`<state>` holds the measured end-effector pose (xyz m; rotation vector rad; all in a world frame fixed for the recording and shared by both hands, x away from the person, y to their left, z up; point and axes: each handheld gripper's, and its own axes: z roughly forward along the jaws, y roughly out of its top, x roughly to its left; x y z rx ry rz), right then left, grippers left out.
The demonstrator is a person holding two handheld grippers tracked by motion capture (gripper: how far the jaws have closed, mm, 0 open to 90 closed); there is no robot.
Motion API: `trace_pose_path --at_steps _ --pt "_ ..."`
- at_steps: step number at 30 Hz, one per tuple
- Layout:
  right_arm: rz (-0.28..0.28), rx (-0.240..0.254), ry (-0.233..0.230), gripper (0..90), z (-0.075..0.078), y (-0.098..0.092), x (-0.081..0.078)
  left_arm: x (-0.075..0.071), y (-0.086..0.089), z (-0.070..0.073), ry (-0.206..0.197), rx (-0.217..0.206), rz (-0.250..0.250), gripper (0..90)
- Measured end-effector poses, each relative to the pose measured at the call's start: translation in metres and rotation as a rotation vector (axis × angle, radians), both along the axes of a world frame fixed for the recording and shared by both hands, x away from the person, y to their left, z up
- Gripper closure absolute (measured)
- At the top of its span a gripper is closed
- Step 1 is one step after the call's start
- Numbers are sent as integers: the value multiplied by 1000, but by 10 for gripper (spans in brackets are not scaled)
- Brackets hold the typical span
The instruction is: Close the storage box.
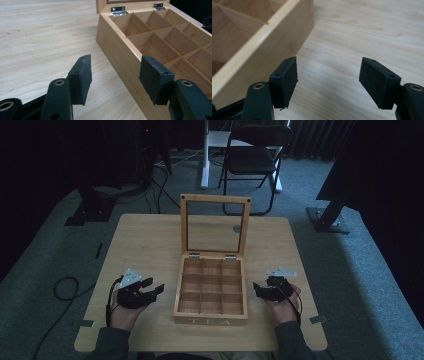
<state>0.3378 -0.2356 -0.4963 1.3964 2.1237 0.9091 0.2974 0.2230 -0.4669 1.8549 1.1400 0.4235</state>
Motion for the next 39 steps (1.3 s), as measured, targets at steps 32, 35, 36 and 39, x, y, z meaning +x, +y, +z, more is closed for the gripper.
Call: trace_pose_path --at_steps 32,35,36,39 --pt "51 -21 -68 358 41 19 25 37 -16 27 -48 58 -30 452" --pt "49 -22 -76 370 43 19 27 42 -20 30 -57 73 -35 454" --pt "49 -18 -81 376 44 20 28 43 -21 30 -59 76 -36 454" --pt "49 -13 -86 378 47 20 31 46 -24 31 -61 74 -36 456"
